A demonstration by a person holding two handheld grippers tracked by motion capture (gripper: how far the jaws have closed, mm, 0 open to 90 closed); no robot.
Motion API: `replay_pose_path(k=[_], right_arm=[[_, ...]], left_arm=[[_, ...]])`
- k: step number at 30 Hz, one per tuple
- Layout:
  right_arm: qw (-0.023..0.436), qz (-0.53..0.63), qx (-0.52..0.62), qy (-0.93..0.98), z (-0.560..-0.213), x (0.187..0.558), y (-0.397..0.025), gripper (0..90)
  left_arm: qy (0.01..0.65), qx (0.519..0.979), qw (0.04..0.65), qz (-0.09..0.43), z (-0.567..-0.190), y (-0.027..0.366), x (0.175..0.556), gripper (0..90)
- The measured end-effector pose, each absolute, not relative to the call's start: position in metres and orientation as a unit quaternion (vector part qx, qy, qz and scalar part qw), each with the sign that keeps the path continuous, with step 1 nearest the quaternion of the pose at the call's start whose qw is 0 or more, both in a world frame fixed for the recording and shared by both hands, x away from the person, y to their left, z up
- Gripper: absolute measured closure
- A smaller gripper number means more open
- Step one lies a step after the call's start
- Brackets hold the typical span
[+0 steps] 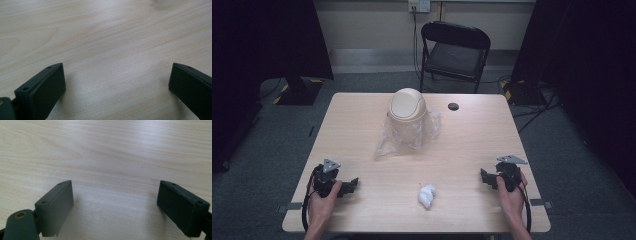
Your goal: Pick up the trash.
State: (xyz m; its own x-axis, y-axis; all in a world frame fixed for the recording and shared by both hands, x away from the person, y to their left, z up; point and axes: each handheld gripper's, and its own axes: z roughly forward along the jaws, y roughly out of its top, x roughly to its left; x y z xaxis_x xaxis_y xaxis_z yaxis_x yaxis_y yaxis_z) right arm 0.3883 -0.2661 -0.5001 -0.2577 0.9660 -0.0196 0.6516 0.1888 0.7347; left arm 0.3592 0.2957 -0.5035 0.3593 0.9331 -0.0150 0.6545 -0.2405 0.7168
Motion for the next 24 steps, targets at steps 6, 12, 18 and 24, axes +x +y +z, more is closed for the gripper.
replay_pose_path(k=[6, 12, 18, 24], right_arm=[[0.251, 0.313, 0.555, 0.729, -0.500, 0.388, -0.266, 12.9], [0.251, 0.313, 0.555, 0.729, -0.500, 0.388, -0.266, 12.9], [0.251, 0.312, 0.555, 0.729, -0.500, 0.388, -0.266, 12.9], [0.252, 0.313, 0.555, 0.729, -0.500, 0.388, -0.266, 12.9]], left_arm=[[0.522, 0.759, 0.323, 0.218, -0.503, 0.297, 0.359, 2.5], [0.528, 0.749, 0.338, 0.213, -0.499, 0.300, 0.353, 15.5], [0.519, 0.745, 0.369, 0.199, -0.493, 0.300, 0.350, 17.4], [0.509, 0.748, 0.384, 0.183, -0.488, 0.298, 0.350, 19.2]])
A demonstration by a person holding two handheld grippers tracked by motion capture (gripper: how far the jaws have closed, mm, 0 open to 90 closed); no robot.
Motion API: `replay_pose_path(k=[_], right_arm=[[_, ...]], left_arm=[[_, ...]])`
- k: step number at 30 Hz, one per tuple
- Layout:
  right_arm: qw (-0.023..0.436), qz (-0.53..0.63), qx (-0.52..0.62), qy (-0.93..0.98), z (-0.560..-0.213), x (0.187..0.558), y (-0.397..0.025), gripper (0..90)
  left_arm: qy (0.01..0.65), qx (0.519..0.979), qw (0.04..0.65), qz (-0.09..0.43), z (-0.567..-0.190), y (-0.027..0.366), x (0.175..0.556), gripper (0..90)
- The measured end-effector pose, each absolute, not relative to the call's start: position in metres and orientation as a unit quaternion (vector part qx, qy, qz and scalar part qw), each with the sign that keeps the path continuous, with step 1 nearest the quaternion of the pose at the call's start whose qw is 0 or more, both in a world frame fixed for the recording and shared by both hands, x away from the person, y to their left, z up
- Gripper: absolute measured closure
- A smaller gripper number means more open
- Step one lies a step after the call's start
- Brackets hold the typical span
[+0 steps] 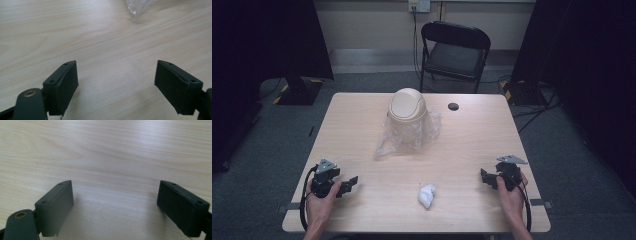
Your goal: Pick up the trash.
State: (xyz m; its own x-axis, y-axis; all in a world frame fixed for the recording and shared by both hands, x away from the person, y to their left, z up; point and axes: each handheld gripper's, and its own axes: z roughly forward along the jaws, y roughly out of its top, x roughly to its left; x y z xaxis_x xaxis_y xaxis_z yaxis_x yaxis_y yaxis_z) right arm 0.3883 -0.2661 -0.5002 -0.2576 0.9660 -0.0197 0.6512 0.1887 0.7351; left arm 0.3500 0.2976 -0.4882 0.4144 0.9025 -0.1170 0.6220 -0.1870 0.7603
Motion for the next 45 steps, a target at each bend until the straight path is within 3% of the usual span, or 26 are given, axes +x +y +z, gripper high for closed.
replay_pose_path(k=[3, 9, 45], right_arm=[[0.251, 0.313, 0.556, 0.728, -0.500, 0.388, -0.266, 12.9], [0.251, 0.313, 0.556, 0.728, -0.500, 0.388, -0.266, 12.9], [0.251, 0.314, 0.555, 0.728, -0.500, 0.388, -0.266, 12.9]], left_arm=[[0.500, 0.749, 0.403, 0.163, -0.479, 0.293, 0.351, 23.9], [0.479, 0.750, 0.429, 0.155, -0.467, 0.278, 0.361, 23.4], [0.395, 0.784, 0.452, 0.161, -0.408, 0.202, 0.431, 23.4]])
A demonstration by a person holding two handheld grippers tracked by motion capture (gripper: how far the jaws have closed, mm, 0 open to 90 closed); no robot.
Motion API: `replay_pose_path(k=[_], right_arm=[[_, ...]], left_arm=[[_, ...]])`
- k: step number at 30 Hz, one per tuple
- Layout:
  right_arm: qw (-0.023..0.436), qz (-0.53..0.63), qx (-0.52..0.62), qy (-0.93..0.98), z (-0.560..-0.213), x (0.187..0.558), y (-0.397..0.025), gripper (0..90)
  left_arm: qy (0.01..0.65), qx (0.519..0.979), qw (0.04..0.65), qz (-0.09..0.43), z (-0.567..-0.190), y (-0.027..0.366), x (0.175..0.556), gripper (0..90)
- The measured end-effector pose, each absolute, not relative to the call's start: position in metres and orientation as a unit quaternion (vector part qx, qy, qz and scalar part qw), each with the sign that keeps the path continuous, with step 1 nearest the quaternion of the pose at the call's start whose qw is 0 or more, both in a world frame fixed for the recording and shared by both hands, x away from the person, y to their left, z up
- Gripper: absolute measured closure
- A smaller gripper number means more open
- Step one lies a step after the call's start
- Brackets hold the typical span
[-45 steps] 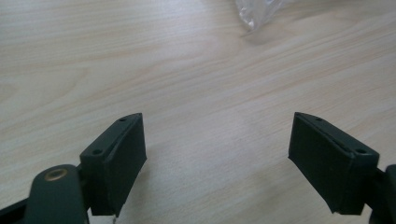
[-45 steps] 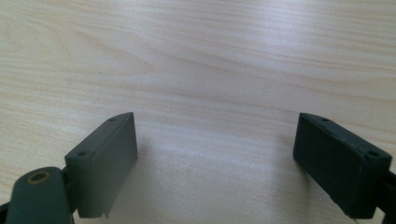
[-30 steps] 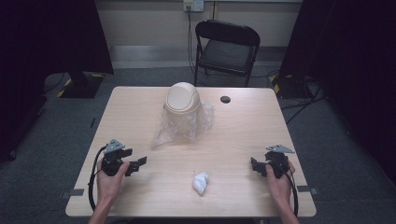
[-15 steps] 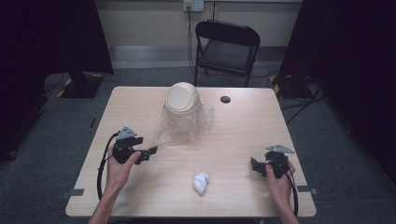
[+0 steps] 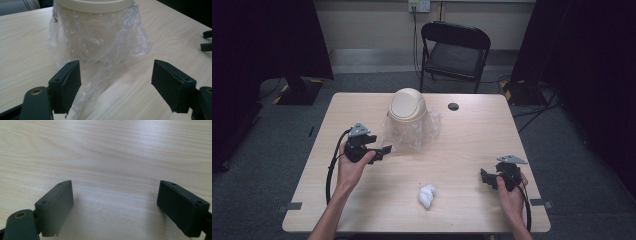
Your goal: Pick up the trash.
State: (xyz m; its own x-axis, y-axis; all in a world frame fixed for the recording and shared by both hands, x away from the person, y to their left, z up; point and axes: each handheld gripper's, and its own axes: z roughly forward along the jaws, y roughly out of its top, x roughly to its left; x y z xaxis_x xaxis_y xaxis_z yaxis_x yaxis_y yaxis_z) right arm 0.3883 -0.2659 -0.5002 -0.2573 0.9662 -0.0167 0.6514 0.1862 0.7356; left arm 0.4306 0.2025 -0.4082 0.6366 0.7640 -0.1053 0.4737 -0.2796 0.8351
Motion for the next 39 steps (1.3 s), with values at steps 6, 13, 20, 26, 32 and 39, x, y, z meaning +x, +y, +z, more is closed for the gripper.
replay_pose_path(k=[6, 13, 20, 26, 32, 39], right_arm=[[0.251, 0.313, 0.555, 0.728, -0.500, 0.388, -0.266, 12.9], [0.251, 0.313, 0.556, 0.728, -0.500, 0.388, -0.266, 12.9], [0.251, 0.313, 0.556, 0.728, -0.500, 0.388, -0.266, 12.9], [0.251, 0.313, 0.555, 0.728, -0.500, 0.388, -0.266, 12.9], [0.251, 0.313, 0.555, 0.729, -0.500, 0.388, -0.266, 12.9], [0.251, 0.313, 0.555, 0.728, -0.500, 0.388, -0.266, 12.9]], left_arm=[[0.381, 0.792, 0.449, 0.160, -0.394, 0.186, 0.447, 20.9], [0.370, 0.796, 0.453, 0.157, -0.386, 0.178, 0.460, 18.2], [0.357, 0.799, 0.456, 0.163, -0.376, 0.170, 0.474, 16.9], [0.353, 0.799, 0.462, 0.156, -0.366, 0.160, 0.489, 16.8], [0.347, 0.807, 0.453, 0.152, -0.368, 0.149, 0.501, 16.9], [0.349, 0.813, 0.444, 0.143, -0.376, 0.139, 0.515, 17.1]])
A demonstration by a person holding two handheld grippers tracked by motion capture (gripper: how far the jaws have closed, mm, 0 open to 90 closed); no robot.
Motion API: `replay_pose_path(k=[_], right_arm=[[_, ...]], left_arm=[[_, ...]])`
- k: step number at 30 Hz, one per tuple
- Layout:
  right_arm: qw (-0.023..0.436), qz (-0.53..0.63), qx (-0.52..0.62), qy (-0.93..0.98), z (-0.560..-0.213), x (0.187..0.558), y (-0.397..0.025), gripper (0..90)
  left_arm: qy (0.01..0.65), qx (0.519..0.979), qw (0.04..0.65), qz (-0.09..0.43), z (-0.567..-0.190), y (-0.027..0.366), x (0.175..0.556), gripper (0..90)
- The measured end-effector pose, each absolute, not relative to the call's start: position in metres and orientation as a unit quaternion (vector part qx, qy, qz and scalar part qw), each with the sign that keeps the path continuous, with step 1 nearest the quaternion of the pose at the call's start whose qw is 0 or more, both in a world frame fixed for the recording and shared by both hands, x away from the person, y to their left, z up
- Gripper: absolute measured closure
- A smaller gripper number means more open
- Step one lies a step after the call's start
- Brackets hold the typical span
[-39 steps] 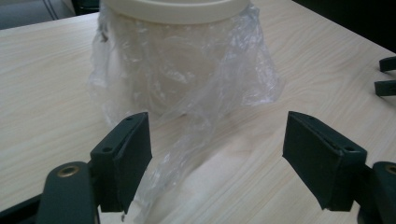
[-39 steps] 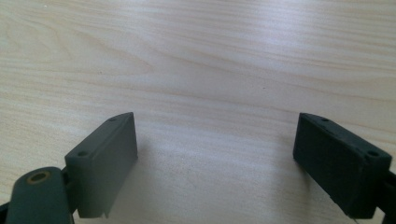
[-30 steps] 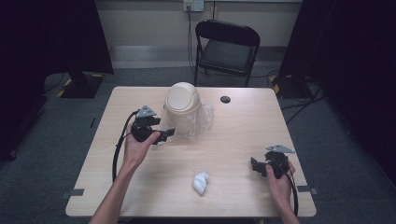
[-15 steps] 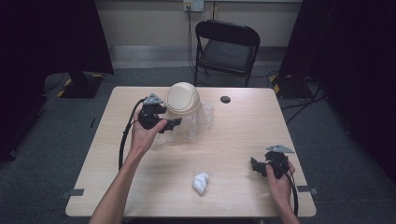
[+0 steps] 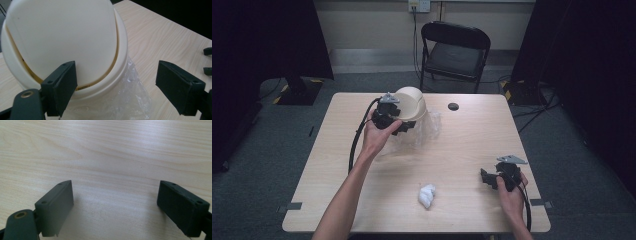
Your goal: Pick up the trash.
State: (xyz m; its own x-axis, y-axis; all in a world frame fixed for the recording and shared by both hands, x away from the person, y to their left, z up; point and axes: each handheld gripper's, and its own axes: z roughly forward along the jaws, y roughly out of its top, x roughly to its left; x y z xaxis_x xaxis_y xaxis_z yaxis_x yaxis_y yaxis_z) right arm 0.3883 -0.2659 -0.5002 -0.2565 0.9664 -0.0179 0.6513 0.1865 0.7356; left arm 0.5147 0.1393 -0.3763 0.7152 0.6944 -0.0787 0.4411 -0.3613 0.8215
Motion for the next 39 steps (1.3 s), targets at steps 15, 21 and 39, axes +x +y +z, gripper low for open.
replay_pose_path(k=[15, 21, 39], right_arm=[[0.251, 0.313, 0.556, 0.728, -0.500, 0.388, -0.266, 12.9], [0.251, 0.313, 0.554, 0.729, -0.500, 0.388, -0.266, 12.9], [0.251, 0.313, 0.555, 0.729, -0.500, 0.388, -0.266, 12.9]], left_arm=[[0.351, 0.826, 0.419, 0.139, -0.383, 0.127, 0.529, 18.3], [0.354, 0.827, 0.413, 0.142, -0.387, 0.125, 0.536, 19.4], [0.350, 0.815, 0.441, 0.136, -0.376, 0.134, 0.526, 19.6]])
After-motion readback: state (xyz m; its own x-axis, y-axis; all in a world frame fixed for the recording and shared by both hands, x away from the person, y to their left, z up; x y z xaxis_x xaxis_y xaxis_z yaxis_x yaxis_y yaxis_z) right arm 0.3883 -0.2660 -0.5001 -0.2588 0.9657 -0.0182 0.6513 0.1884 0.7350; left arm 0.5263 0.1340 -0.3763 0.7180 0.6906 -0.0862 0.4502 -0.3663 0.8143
